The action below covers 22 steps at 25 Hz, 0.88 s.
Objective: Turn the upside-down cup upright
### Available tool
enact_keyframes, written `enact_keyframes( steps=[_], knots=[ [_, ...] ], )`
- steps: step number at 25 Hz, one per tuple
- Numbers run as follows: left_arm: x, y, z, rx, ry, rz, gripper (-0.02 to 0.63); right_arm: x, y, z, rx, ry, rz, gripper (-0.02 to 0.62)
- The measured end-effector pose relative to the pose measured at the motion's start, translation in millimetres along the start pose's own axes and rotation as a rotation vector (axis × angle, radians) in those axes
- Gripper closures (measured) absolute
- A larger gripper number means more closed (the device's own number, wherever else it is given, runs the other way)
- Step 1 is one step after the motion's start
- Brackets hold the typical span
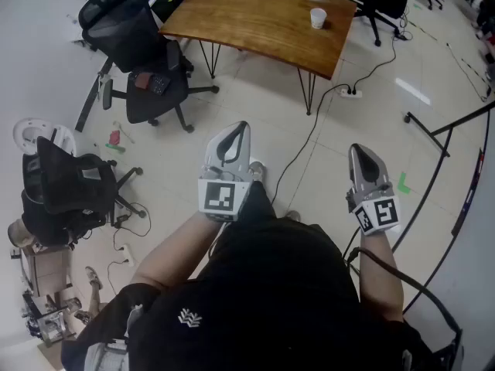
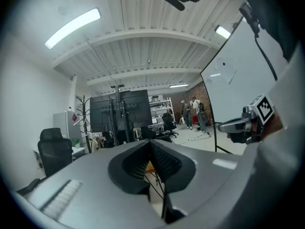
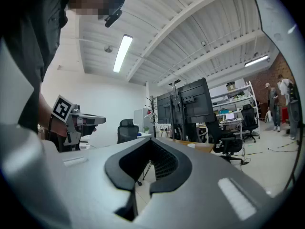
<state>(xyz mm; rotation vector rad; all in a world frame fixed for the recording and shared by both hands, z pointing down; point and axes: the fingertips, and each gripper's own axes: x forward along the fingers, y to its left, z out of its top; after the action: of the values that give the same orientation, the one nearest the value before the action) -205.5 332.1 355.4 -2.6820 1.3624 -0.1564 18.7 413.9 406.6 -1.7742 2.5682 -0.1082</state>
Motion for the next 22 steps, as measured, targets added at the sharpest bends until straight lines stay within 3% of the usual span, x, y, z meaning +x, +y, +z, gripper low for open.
enact_keyframes(
  steps=[3, 6, 13, 22],
  knots=[
    [22, 6, -6, -0.008, 0.015, -0.013, 0.606, 9, -10, 5, 0.083, -0.05, 0.042, 0.594],
    [53, 10, -10, -0.02, 0.001, -0.039, 0.606, 25, -28, 0, 0.069, -0.033, 0.023, 0.594],
    [157, 41, -24, -0.072, -0.01, -0.089, 0.606, 79, -96, -14, 0.005, 0.076, -0.154, 0.594],
    [298, 108, -19, -0.05, -0.019, -0.219, 0.606, 213, -162, -9, 0.02, 0.158, -0.305, 0.594]
  ],
)
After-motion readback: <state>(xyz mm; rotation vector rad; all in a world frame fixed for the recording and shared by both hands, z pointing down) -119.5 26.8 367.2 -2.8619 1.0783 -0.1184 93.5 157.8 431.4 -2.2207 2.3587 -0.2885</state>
